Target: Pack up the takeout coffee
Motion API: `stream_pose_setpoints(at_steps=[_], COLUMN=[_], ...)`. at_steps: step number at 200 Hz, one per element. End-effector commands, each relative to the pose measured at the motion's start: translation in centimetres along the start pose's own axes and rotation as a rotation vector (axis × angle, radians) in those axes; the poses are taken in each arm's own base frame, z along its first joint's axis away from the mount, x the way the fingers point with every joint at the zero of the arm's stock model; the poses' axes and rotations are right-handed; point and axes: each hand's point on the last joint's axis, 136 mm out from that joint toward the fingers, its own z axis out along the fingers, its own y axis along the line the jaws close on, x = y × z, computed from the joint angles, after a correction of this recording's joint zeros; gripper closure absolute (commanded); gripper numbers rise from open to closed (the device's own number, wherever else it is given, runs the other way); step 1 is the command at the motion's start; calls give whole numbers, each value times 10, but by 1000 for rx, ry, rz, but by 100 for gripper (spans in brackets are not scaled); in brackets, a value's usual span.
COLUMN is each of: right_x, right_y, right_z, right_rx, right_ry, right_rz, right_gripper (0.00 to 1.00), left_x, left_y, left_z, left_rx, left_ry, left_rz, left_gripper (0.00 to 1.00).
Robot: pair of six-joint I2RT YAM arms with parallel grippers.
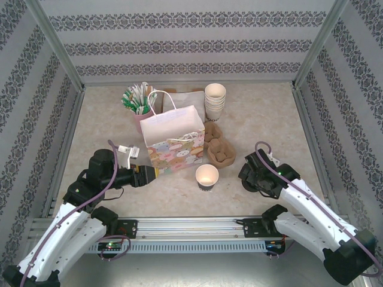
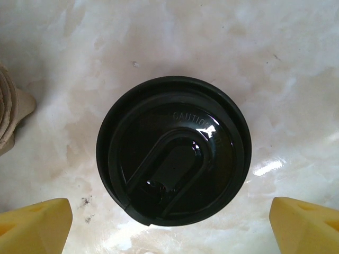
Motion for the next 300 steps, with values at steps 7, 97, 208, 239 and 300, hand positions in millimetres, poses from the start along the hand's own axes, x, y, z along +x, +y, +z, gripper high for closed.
stream_pose_setpoints(at_steps=[7,97,208,239,300], right_x=[0,-4,-5,-5,-10], right_y=[-5,-3,-4,-3,-3], right_z=[8,17,22,24,12], right_rx=[10,-30,-33,-33,-53], right_ry=[0,-4,-8,-7,-28], right_rz=[-2,35,42,40,37], right_gripper=[5,13,21,21,20], left_x=[1,0,1,1,1], left_y=[0,0,1,1,2], left_z=[2,2,3,3,4], left_rx=[3,3,-1,1,-2], left_ry=[-1,-3,-2,3,4], left_rz=[21,19,15,12,13], left_gripper=[42,42,42,42,42])
